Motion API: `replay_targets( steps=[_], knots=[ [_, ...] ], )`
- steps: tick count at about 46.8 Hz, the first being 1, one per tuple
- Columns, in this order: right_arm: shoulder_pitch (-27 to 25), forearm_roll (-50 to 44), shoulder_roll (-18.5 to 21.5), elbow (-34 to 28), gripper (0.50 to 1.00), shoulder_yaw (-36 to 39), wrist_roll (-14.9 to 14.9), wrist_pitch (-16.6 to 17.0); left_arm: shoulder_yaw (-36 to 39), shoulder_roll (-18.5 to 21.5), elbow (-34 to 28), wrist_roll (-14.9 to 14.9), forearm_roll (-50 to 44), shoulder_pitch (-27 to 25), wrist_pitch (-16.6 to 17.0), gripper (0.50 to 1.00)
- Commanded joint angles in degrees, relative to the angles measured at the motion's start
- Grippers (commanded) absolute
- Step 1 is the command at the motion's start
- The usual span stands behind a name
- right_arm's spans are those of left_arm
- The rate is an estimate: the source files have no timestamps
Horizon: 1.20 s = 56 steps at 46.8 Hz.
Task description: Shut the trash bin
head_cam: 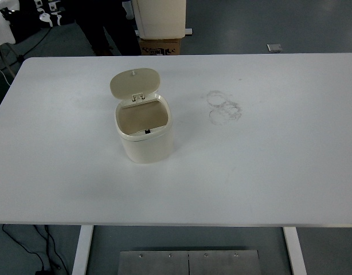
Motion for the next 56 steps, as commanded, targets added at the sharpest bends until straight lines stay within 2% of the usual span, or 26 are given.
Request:
replay_targets(
  steps=[1, 5, 10, 18, 25, 38, 42, 47, 56],
  knots=[
    [0.01, -0.04, 0.0, 0.0, 0.991, 0.02, 0.01, -0.01, -0.04, -0.8, -0.47, 4.05, 3.92, -1.25, 0.15, 1.0],
    [0.01, 0.04, 0.0, 0.0, 0.991, 0.02, 0.01, -0.01, 0.05, -2.56, -0.56, 7.22, 7.43, -2.66, -0.02, 1.0],
    [0.01, -0.04, 0.0, 0.0, 0.991, 0.02, 0.01, -0.01, 0.13, -3.35, -1.87, 8.9, 11.21, -4.68, -0.38, 1.0],
    [0.01, 0.04, 0.0, 0.0, 0.991, 0.02, 0.01, -0.01, 1.54, -2.56, -9.52, 9.86, 16.14, -7.49, -2.22, 1.0],
    [0.01, 0.04, 0.0, 0.0, 0.991, 0.02, 0.01, -0.01, 4.79, -2.21, -15.23, 11.01, 16.49, -11.53, -3.63, 1.0],
    [0.01, -0.04, 0.0, 0.0, 0.991, 0.02, 0.01, -0.01, 6.55, -1.95, -18.57, 11.18, 19.22, -15.84, -7.76, 1.0],
    [0.01, 0.04, 0.0, 0.0, 0.991, 0.02, 0.01, -0.01, 7.69, -1.33, -19.89, 13.29, 19.31, -17.25, -8.64, 1.0],
    [0.01, -0.04, 0.0, 0.0, 0.991, 0.02, 0.01, -0.01, 8.57, -0.89, -21.21, 15.58, 19.31, -17.96, -8.9, 1.0],
    [0.01, -0.04, 0.0, 0.0, 0.991, 0.02, 0.01, -0.01, 9.71, -0.89, -21.3, 15.75, 19.31, -17.96, -8.9, 1.0]
  ],
)
